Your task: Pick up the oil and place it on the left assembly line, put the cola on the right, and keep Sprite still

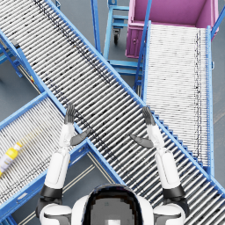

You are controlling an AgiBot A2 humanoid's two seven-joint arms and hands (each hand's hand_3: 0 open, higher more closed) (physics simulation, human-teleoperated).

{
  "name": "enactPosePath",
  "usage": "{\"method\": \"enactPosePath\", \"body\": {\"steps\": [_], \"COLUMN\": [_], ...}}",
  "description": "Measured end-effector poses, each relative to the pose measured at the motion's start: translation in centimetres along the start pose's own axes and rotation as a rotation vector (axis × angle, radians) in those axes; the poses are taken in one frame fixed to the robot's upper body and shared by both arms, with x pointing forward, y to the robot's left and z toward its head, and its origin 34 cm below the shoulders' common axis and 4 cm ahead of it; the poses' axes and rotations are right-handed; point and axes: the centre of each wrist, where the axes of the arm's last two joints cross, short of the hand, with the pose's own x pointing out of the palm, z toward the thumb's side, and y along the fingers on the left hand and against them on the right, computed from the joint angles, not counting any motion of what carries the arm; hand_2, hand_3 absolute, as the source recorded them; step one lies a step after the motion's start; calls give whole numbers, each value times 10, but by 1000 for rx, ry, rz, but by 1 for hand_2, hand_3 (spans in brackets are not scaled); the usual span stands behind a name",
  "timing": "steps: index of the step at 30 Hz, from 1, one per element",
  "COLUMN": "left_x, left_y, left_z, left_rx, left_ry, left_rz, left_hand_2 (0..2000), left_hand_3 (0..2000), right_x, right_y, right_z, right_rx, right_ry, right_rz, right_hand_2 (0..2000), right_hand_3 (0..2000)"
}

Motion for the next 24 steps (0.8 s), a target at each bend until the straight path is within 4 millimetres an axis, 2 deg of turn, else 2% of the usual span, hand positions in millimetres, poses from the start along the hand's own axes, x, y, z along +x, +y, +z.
{"method": "enactPosePath", "body": {"steps": [24], "left_x": [0], "left_y": [0], "left_z": [0], "left_rx": [0], "left_ry": [0], "left_rz": [0], "left_hand_2": [0], "left_hand_3": [0], "right_x": [0], "right_y": [0], "right_z": [0], "right_rx": [0], "right_ry": [0], "right_rz": [0], "right_hand_2": [0], "right_hand_3": [0]}}
